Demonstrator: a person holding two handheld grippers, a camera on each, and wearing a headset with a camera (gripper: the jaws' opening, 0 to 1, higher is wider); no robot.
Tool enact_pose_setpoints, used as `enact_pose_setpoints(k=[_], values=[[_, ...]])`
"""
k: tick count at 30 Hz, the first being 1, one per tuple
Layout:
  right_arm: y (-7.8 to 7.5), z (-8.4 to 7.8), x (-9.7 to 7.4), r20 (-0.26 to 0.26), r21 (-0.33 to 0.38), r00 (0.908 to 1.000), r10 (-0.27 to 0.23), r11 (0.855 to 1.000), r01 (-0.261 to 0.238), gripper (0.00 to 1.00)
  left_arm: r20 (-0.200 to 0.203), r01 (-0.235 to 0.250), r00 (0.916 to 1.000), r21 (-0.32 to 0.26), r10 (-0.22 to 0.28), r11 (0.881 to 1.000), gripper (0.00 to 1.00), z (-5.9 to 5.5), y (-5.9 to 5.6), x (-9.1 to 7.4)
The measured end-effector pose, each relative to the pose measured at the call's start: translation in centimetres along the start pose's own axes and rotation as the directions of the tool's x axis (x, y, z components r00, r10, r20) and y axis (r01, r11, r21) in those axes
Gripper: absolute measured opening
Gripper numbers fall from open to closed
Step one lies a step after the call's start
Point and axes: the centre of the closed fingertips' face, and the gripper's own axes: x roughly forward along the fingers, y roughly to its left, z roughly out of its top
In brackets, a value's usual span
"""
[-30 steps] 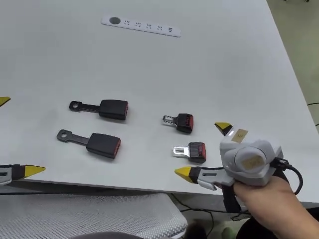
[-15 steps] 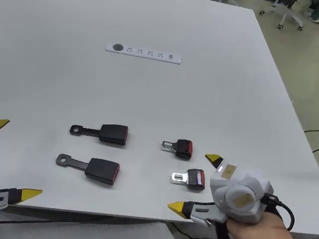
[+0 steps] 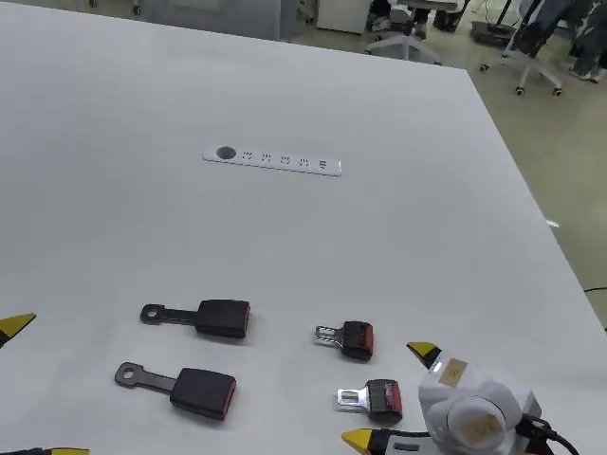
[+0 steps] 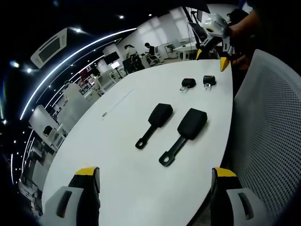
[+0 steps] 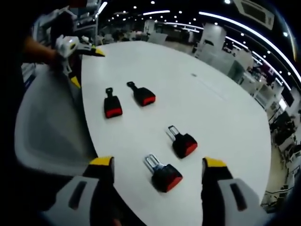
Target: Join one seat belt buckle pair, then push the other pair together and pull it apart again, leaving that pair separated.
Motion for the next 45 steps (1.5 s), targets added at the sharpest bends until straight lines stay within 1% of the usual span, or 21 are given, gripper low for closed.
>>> enact_pose_setpoints(k=[2, 4, 6, 10, 11, 12, 14, 16, 19, 23, 24, 25, 26, 29, 33, 34, 36, 40, 41, 43, 45], values=[[-0.1, -0.4, 0.2, -0.018, -0.034, 0.9997, -0.015, 0.999, 0.014, 0.73, 0.012, -0.005, 0.9999, 0.005, 0.005, 1.0, 1.0, 0.2, 0.1, -0.1], [-0.1, -0.3, 0.1, -0.013, -0.054, 0.9997, -0.021, 0.998, 0.02, 0.78, 0.0, 0.007, 1.0, -0.008, -0.007, 1.0, 1.0, 0.0, 0.0, 0.0], [-0.1, -0.2, 0.1, -0.01, -0.049, 0.9998, -0.015, 0.999, 0.015, 0.78, -0.008, 0.009, 0.9999, 0.007, -0.009, 1.0, 1.0, -0.2, -0.1, 0.1], [-0.1, 0.2, 0.1, 0.003, -0.036, 1.0, -0.005, 0.999, 0.006, 0.74, -0.017, 0.025, 0.9995, 0.003, -0.025, 1.0, 1.0, -0.4, -0.4, 0.1], [0.2, 0.4, 0.2, 0.01, -0.023, 0.9998, 0.015, 1.0, -0.015, 0.73, -0.011, 0.034, 0.9994, 0.004, -0.034, 0.999, 1.0, -0.3, -0.5, 0.2], [0.1, 0.4, 0.3, 0.011, -0.02, 0.9998, 0.016, 1.0, -0.016, 0.73, -0.009, 0.039, 0.9992, 0.014, -0.039, 0.999, 1.0, -0.3, -0.6, 0.2], [0.2, 0.5, 0.3, 0.014, -0.017, 0.9998, 0.015, 1.0, -0.015, 0.73, -0.025, 0.056, 0.9982, 0.007, -0.055, 0.998, 1.0, -0.7, -0.9, 0.3], [0.0, 0.7, 0.3, 0.024, -0.018, 0.9997, 0.004, 1.0, -0.004, 0.75, -0.054, 0.065, 0.9964, -0.007, -0.065, 0.998, 1.0, -1.3, -1.0, 0.4], [0.0, 0.6, 0.3, 0.026, -0.02, 0.9996, 0.008, 1.0, -0.008, 0.75, -0.055, 0.07, 0.996, -0.015, -0.071, 0.997, 1.0, -1.4, -1.0, 0.3], [-0.2, -0.1, 0.4, 0.014, -0.016, 0.9999, 0.004, 1.0, -0.003, 0.76, -0.093, 0.113, 0.9891, -0.023, -0.114, 0.993, 0.98, -2.1, -2.0, 0.5], [-0.2, -0.2, 0.3, 0.011, -0.018, 0.9999, 0.002, 1.0, -0.002, 0.76, -0.112, 0.126, 0.9855, -0.019, -0.128, 0.992, 0.95, -2.3, -2.2, 0.4], [-0.2, -0.3, 0.3, 0.008, -0.02, 1.0, 0.003, 1.0, -0.003, 0.77, -0.114, 0.134, 0.9842, -0.018, -0.135, 0.991, 0.88, -2.3, -2.4, 0.3], [-0.1, -0.4, 0.2, 0.004, -0.026, 1.0, 0.004, 1.0, -0.004, 0.77, -0.118, 0.137, 0.9834, -0.017, -0.138, 0.99, 0.86, -2.3, -2.5, 0.3], [-0.2, -0.6, -0.1, 0.005, -0.042, 1.0, -0.006, 0.999, 0.006, 0.78, -0.119, 0.146, 0.9821, -0.013, -0.146, 0.989, 0.92, -2.4, -2.6, 0.3], [-0.1, -0.9, -0.4, -0.006, -0.07, 1.0, -0.006, 0.998, 0.005, 0.78, -0.132, 0.18, 0.9746, -0.014, -0.181, 0.983, 0.95, -2.5, -3.1, 0.2], [-0.2, -0.9, -0.5, -0.01, -0.08, 0.9999, -0.009, 0.997, 0.008, 0.78, -0.134, 0.191, 0.9723, -0.015, -0.191, 0.981, 0.95, -2.5, -3.3, 0.2], [-0.3, -1.1, -0.7, -0.025, -0.1, 0.9996, -0.01, 0.995, 0.008, 0.78, -0.109, 0.217, 0.9701, -0.003, -0.217, 0.976, 0.93, -2.0, -3.7, 0.1], [-0.6, -1.2, -1.1, -0.038, -0.152, 0.9991, -0.019, 0.988, 0.013, 0.77, -0.116, 0.225, 0.9677, -0.007, -0.224, 0.974, 0.97, -1.4, -3.1, 0.5], [-0.7, -1.1, -1.1, -0.038, -0.157, 0.9991, -0.018, 0.988, 0.012, 0.76, -0.113, 0.235, 0.9655, -0.014, -0.235, 0.972, 0.97, -1.2, -3.1, 0.7], [-0.9, -1.0, -1.2, -0.043, -0.164, 0.9989, -0.017, 0.986, 0.009, 0.76, -0.122, 0.245, 0.9623, 0.0, -0.243, 0.97, 0.94, -0.9, -3.0, 1.2], [-0.9, -1.1, -1.2, -0.054, -0.17, 0.9985, -0.004, 0.985, -0.005, 0.72, -0.109, 0.265, 0.9589, 0.016, -0.262, 0.964, 0.91, -0.2, -3.0, 1.7]])
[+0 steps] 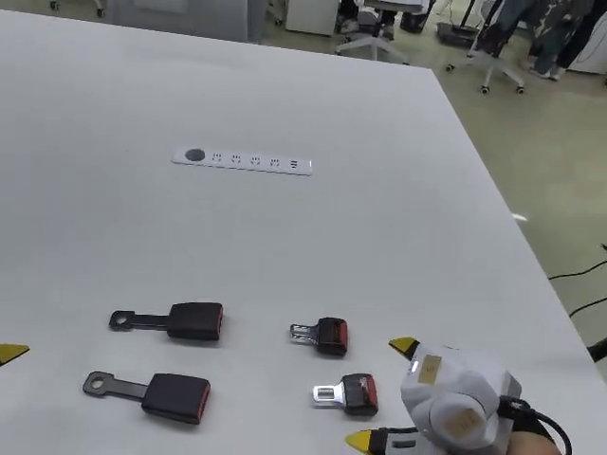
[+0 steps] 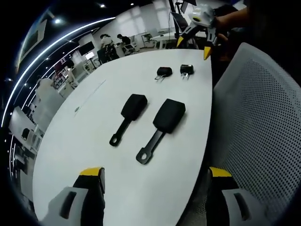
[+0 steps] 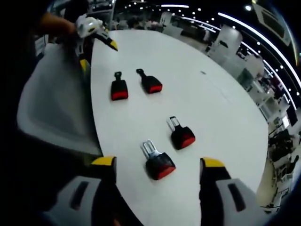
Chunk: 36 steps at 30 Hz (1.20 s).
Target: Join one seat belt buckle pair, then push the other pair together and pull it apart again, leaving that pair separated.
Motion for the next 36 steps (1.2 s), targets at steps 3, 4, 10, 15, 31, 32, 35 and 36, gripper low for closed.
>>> enact_pose_setpoints(k=[3, 4, 10, 15, 31, 32, 35, 36], values=[[0.4, 0.3, 0.0, 0.011, 0.022, 0.9992, 0.038, 0.999, -0.038, 0.7, 0.006, 0.024, 0.9997, 0.03, -0.025, 0.999, 0.86, 1.0, -0.1, 0.5], [0.3, 0.4, 0.0, 0.016, 0.025, 0.9991, 0.04, 0.999, -0.04, 0.7, 0.01, 0.032, 0.9994, 0.058, -0.033, 0.998, 0.84, 1.3, -0.2, 0.6], [0.6, -0.1, 1.2, -0.042, -0.038, 0.9965, 0.072, 0.997, -0.074, 0.57, -0.036, 0.074, 0.997, 0.188, -0.068, 0.979, 0.65, 1.9, -0.6, 2.0], [0.5, 0.0, 2.1, -0.05, -0.08, 0.9925, 0.111, 0.99, -0.115, 0.53, 0.006, 0.1, 0.9947, 0.178, -0.103, 0.979, 0.64, 3.6, -1.0, 3.7], [-0.2, -3.5, 4.6, -0.146, -0.191, 0.9593, 0.242, 0.945, -0.267, 0.36, -0.069, 0.285, 0.9586, 0.261, -0.276, 0.923, 0.5, 5.0, -2.4, 9.6], [-0.3, -3.8, 4.8, -0.152, -0.193, 0.9592, 0.239, 0.944, -0.266, 0.35, -0.079, 0.295, 0.9555, 0.269, -0.284, 0.917, 0.5, 4.8, -2.6, 9.8], [-0.2, -4.3, 5.2, -0.158, -0.196, 0.955, 0.251, 0.94, -0.279, 0.34, -0.086, 0.31, 0.9507, 0.284, -0.298, 0.907, 0.49, 5.2, -3.0, 10.4], [0.0, -4.5, 5.4, -0.167, -0.202, 0.9518, 0.257, 0.936, -0.288, 0.33, -0.086, 0.32, 0.9475, 0.28, -0.308, 0.905, 0.47, 5.3, -3.2, 10.5]])
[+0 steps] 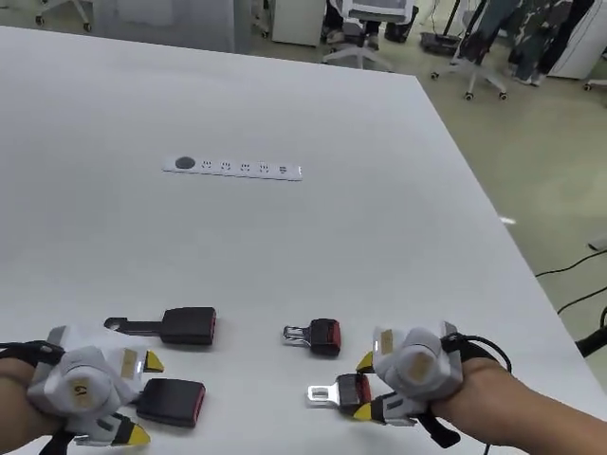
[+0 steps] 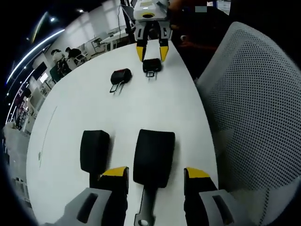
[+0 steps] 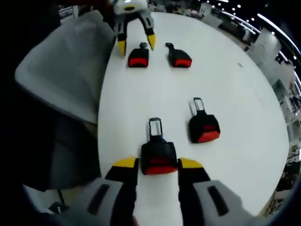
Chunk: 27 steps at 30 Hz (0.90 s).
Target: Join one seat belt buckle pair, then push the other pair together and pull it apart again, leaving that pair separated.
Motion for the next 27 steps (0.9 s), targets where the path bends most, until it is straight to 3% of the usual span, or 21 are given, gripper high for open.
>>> enact_pose_setpoints(k=[4, 6, 9, 12, 14, 17, 20, 21, 27], values=[[0.1, -0.2, 0.6, -0.015, -0.031, 0.9997, 0.018, 0.999, -0.018, 0.33, -0.038, 0.014, 0.9992, 0.023, -0.013, 1.0, 0.4, -0.1, 0.3, 0.7], [0.1, -0.3, 0.8, -0.027, -0.039, 0.9991, 0.032, 0.999, -0.033, 0.33, -0.039, 0.025, 0.999, 0.022, -0.024, 0.999, 0.37, -0.1, 0.4, 0.9], [-0.1, -0.5, 1.0, -0.031, -0.018, 0.9981, 0.053, 0.998, -0.053, 0.33, -0.053, 0.045, 0.9977, 0.042, -0.042, 0.998, 0.35, 0.1, 0.4, 1.0], [-0.1, -0.6, 1.0, -0.037, 0.009, 0.9974, 0.061, 0.998, -0.061, 0.32, -0.068, 0.051, 0.9965, 0.025, -0.049, 0.998, 0.34, -0.1, 0.5, 1.1], [-0.1, -0.6, 1.0, -0.046, 0.006, 0.9969, 0.064, 0.998, -0.063, 0.32, -0.07, 0.039, 0.9968, -0.021, -0.04, 0.999, 0.34, -0.3, 0.7, 1.2], [0.0, -0.6, 1.0, -0.041, 0.008, 0.9966, 0.072, 0.997, -0.071, 0.32, -0.074, 0.036, 0.9966, -0.012, -0.037, 0.999, 0.34, -0.2, 0.6, 1.1], [0.0, -0.6, 1.1, -0.043, 0.002, 0.9961, 0.077, 0.997, -0.077, 0.32, -0.077, 0.026, 0.9967, -0.035, -0.028, 0.999, 0.33, 0.0, 0.5, 1.0], [0.1, -0.6, 1.1, -0.049, -0.03, 0.9958, 0.077, 0.996, -0.079, 0.32, -0.077, 0.025, 0.9966, -0.038, -0.028, 0.999, 0.33, 0.0, 0.5, 1.0], [0.0, -0.3, 1.2, -0.054, -0.028, 0.9965, 0.064, 0.997, -0.065, 0.33, -0.088, 0.026, 0.9957, -0.059, -0.031, 0.998, 0.34, 0.1, 0.6, 1.0]])
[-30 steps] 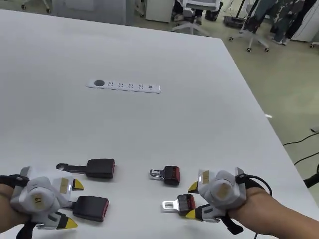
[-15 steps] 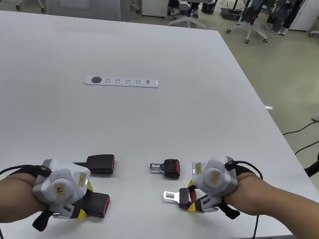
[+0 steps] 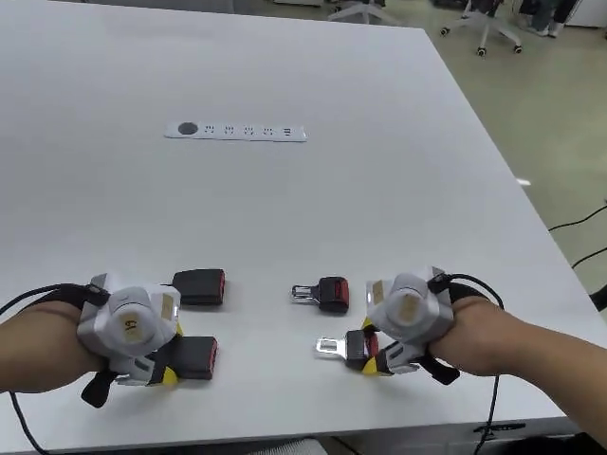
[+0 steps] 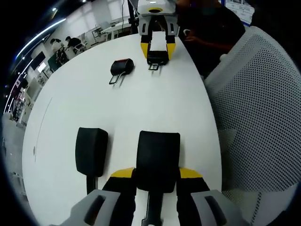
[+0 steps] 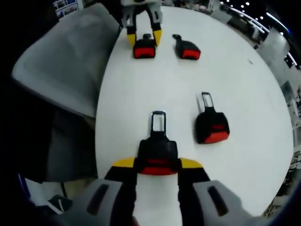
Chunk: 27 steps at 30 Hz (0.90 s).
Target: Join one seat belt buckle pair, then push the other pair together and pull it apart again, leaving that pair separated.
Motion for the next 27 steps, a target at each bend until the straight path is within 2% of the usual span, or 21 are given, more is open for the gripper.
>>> enact_pose_setpoints(k=[3, 14, 22, 27], values=[[0.1, 0.6, 0.2, 0.007, 0.013, 1.0, -0.002, 1.0, 0.002, 0.33, -0.006, -0.007, 1.0, -0.023, 0.007, 1.0, 0.34, 0.0, 0.0, 0.0], [1.0, 4.0, 1.3, 0.056, 0.017, 0.9984, -0.006, 1.0, 0.005, 0.33, 0.009, -0.024, 0.9997, -0.034, 0.025, 0.999, 0.33, 0.0, -0.1, -0.1], [2.4, 8.0, 2.7, 0.107, -0.041, 0.9942, 0.01, 0.999, -0.006, 0.33, 0.009, -0.03, 0.9995, -0.04, 0.031, 0.999, 0.33, -0.1, -0.1, 0.0], [2.7, 10.4, 3.5, 0.144, -0.032, 0.9895, 0.012, 0.999, -0.007, 0.33, 0.011, -0.021, 0.9997, -0.034, 0.022, 0.999, 0.33, -0.2, -0.1, 0.0]])
